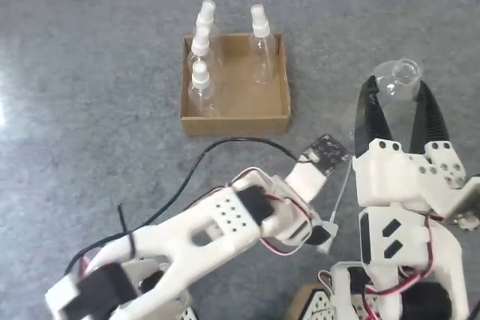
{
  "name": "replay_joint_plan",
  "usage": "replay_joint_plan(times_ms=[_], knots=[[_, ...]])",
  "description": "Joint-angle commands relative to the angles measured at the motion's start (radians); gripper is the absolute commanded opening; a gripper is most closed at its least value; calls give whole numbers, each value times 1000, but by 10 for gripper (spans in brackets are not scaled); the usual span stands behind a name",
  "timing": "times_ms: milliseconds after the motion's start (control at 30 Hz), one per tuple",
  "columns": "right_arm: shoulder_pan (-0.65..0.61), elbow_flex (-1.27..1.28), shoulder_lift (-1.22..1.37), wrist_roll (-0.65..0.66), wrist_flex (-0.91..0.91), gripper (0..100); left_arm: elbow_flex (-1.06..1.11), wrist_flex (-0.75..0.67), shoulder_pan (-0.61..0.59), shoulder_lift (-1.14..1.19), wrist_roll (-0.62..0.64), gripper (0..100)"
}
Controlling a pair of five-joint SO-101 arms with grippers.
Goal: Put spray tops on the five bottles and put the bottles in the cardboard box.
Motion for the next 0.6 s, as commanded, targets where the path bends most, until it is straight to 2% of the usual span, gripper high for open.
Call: replay_joint_plan(times_ms=[0, 433, 567], knots=[[10, -8, -13, -11, -25, 21, -113, -20, 8, 81, 51, 309], [10, -8, -12, -9, -25, 21, -249, -15, 57, 339, 84, 305], [7, -8, -8, -8, -25, 21, -271, -15, 57, 362, 81, 254]])
